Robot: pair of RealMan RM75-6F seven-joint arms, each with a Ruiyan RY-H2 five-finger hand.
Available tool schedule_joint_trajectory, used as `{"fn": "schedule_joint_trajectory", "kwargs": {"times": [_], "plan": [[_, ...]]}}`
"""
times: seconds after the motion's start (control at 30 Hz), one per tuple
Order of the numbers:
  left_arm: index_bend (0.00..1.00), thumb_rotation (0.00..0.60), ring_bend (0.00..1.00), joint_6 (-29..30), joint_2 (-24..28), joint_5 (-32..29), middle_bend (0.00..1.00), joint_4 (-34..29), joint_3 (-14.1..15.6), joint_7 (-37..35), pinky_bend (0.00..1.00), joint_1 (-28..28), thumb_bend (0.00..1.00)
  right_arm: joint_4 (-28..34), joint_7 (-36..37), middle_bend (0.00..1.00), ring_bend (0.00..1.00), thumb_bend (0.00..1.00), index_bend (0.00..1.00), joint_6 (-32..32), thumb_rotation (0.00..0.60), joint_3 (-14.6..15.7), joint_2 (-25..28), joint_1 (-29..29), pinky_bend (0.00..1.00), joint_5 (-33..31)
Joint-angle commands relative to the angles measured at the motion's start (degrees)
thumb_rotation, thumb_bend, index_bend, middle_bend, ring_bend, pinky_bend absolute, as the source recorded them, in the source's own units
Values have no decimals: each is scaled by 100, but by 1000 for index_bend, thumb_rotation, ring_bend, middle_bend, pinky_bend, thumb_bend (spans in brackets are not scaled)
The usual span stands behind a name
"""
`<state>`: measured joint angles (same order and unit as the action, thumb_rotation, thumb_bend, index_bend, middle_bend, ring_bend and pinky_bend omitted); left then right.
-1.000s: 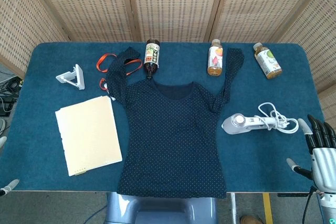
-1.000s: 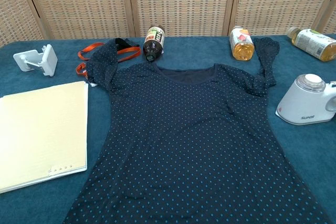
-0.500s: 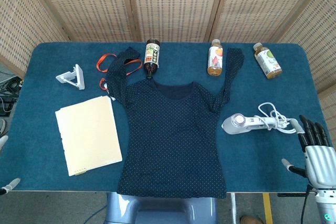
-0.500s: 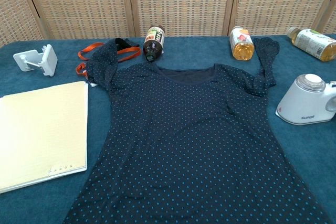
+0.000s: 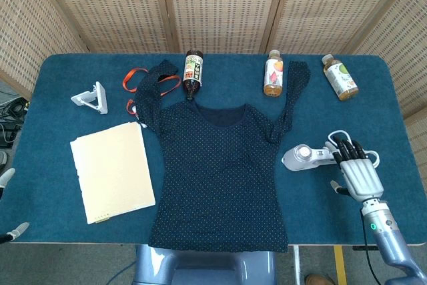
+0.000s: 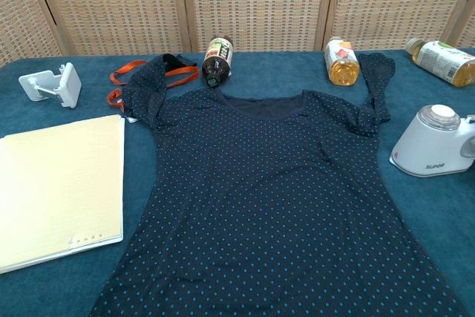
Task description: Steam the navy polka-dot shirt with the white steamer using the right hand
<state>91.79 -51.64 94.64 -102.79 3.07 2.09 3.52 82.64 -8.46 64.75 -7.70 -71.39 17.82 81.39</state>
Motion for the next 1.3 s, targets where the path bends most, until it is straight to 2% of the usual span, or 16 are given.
{"fn": "schedule_joint_trajectory", "kwargs": {"times": [0.03, 0.4, 0.57, 0.8, 1.3], "plan": [[0, 600, 0, -122, -33, -111, 0, -12, -30, 70, 0, -61, 0, -643, -139, 0, 0, 420, 0, -414, 600, -132, -475, 369, 0, -267], [0, 600, 0, -324, -60, -337, 0, -65, -89, 154, 0, -158, 0, -1402, -344, 0, 0, 440, 0, -940, 600, -260, -1011, 795, 0, -753], [0, 600, 0, -369, -61, -418, 0, -78, -112, 163, 0, -182, 0, -1690, -474, 0, 0, 470, 0, -938, 600, -316, -1172, 895, 0, -903], [0, 600, 0, -430, -74, -458, 0, -64, -120, 177, 0, -216, 0, -1818, -428, 0, 0, 486, 16, -972, 600, -312, -1246, 968, 0, -935], [0, 600, 0, -525, -91, -593, 0, -80, -158, 205, 0, -279, 0, -2768, -178, 17, 0, 499, 92, -1064, 600, -207, -1806, 1392, 0, -622]]}}
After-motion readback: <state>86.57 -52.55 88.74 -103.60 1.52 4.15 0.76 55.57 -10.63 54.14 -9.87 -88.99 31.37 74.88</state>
